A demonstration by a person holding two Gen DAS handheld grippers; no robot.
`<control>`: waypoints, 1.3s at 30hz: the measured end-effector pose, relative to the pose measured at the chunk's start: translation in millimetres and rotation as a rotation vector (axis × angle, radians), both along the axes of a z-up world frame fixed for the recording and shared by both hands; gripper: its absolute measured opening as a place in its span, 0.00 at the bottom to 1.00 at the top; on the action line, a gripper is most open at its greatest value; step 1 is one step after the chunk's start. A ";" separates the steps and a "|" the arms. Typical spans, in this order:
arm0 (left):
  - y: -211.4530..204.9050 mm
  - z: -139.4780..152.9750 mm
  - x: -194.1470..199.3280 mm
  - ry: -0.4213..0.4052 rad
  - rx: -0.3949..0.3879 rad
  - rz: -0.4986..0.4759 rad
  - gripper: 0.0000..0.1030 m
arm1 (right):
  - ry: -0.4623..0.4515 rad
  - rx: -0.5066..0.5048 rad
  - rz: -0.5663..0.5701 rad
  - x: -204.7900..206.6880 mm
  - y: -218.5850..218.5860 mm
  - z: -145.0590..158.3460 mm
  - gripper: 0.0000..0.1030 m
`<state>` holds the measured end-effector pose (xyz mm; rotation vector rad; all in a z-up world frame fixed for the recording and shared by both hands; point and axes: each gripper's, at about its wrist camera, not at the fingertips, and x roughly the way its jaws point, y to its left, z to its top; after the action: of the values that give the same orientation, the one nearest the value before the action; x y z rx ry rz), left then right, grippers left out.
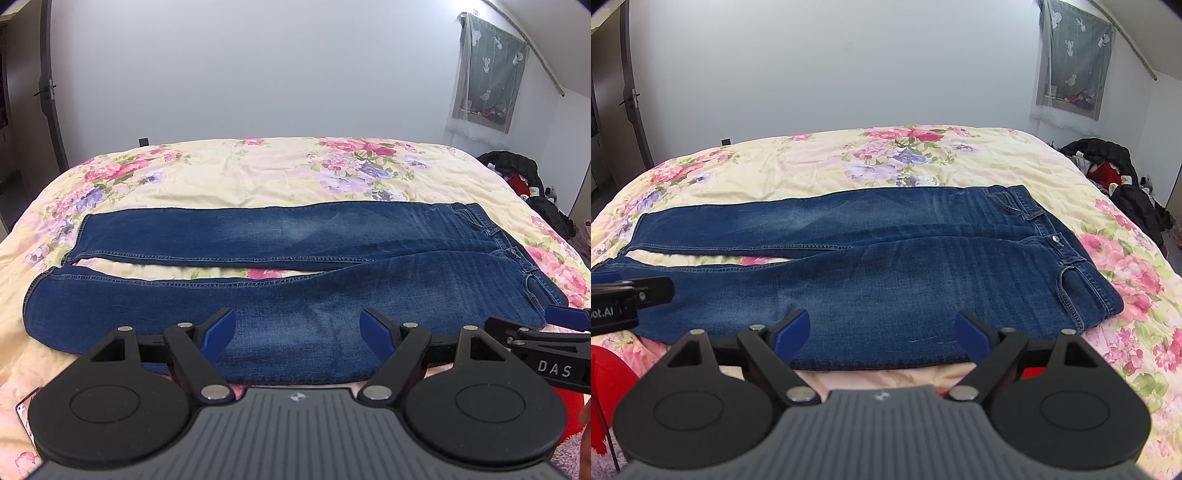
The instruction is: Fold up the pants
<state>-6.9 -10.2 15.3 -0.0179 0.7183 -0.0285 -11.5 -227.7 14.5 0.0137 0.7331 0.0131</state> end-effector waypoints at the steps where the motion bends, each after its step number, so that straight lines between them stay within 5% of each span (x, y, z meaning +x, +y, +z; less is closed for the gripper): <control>1: 2.8 -0.8 2.0 0.002 0.007 0.003 0.87 | -0.006 -0.001 0.003 0.7 -1.5 -0.7 0.80; 8: 42.1 -5.7 30.8 0.012 0.064 -0.033 0.73 | -0.122 -0.029 0.089 19.3 -29.8 -13.6 0.80; 11: 73.1 -11.6 50.9 0.054 0.091 -0.048 0.68 | -0.103 -0.067 0.104 39.5 -51.6 -24.4 0.80; 16: 117.8 -30.4 82.8 0.185 0.231 -0.114 0.63 | -0.008 -0.082 0.124 82.2 -95.7 -49.6 0.77; 20: 156.8 -54.5 97.0 0.317 0.272 -0.242 0.63 | 0.102 -0.033 0.101 113.4 -137.4 -69.7 0.49; 26: 202.4 -99.0 99.8 0.517 0.373 -0.353 0.63 | 0.236 -0.079 0.080 143.3 -190.4 -102.6 0.41; 34: 199.0 -162.2 93.6 0.585 0.655 -0.414 0.64 | 0.311 -0.117 0.076 147.4 -226.2 -114.1 0.33; 35: 197.5 -168.2 94.2 0.573 0.682 -0.399 0.59 | 0.309 -0.121 0.083 146.3 -227.6 -113.2 0.33; 36: 197.3 -172.1 96.3 0.565 0.696 -0.386 0.40 | 0.309 -0.129 0.090 145.3 -228.9 -112.7 0.32; 39: 197.8 -166.1 100.3 0.532 0.656 -0.349 0.12 | 0.320 -0.177 0.113 139.9 -228.8 -111.9 0.32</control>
<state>93.4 187.6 -150.7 0.7523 1.2270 -0.1241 128.4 -456.5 -97.5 -0.1990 1.0520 0.0553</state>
